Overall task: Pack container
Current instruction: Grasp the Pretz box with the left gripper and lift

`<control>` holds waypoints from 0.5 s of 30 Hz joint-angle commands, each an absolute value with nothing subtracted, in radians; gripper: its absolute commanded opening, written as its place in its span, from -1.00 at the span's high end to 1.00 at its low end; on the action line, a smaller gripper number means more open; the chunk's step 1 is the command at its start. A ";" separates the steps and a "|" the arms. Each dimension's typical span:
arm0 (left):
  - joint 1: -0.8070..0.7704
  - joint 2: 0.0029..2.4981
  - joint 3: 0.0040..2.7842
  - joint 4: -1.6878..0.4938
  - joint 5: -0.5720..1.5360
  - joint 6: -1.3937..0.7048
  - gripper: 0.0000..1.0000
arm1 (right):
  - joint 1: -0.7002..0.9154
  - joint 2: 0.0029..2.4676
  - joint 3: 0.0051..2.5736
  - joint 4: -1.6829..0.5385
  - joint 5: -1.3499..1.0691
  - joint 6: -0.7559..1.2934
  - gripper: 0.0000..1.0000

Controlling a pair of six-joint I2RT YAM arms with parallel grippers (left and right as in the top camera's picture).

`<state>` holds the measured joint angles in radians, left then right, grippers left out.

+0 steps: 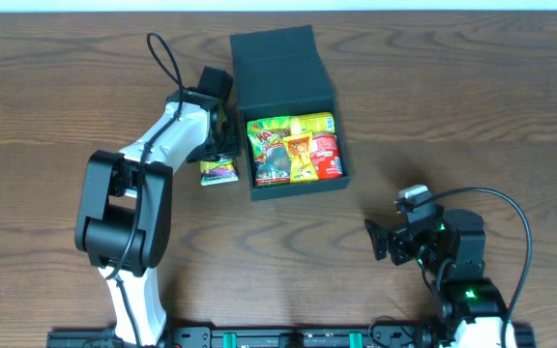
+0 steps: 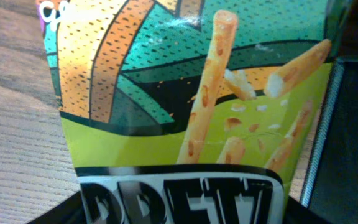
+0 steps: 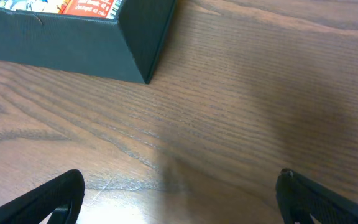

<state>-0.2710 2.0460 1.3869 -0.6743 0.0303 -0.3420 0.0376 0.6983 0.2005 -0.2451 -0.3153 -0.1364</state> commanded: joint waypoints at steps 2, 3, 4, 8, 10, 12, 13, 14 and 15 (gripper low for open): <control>-0.273 2.057 1.390 -0.679 0.034 -0.337 -0.20 | 0.030 0.694 0.200 -0.245 -0.322 -0.144 -0.99; -0.273 2.056 1.390 -0.682 0.034 -0.337 -0.20 | 0.030 0.694 0.200 -0.245 -0.322 -0.144 -0.99; -0.273 2.054 1.390 -0.688 0.034 -0.337 -0.19 | 0.030 0.694 0.200 -0.245 -0.322 -0.144 -0.98; -0.273 2.040 1.391 -0.707 0.025 -0.337 -0.19 | 0.030 0.694 0.200 -0.245 -0.321 -0.144 -0.99; -0.273 2.027 1.391 -0.718 0.018 -0.337 -0.21 | 0.030 0.694 0.200 -0.245 -0.322 -0.144 -0.98; -0.273 2.007 1.391 -0.729 0.017 -0.337 -0.20 | 0.030 0.694 0.200 -0.245 -0.322 -0.144 -0.99; -0.273 1.992 1.391 -0.735 0.015 -0.337 -0.20 | 0.030 0.694 0.200 -0.245 -0.322 -0.144 -0.99; -0.273 1.977 1.391 -0.741 0.014 -0.337 -0.20 | 0.030 0.694 0.200 -0.245 -0.322 -0.144 -0.98; -0.273 1.957 1.391 -0.747 0.011 -0.337 -0.21 | 0.030 0.694 0.200 -0.245 -0.322 -0.144 -0.98</control>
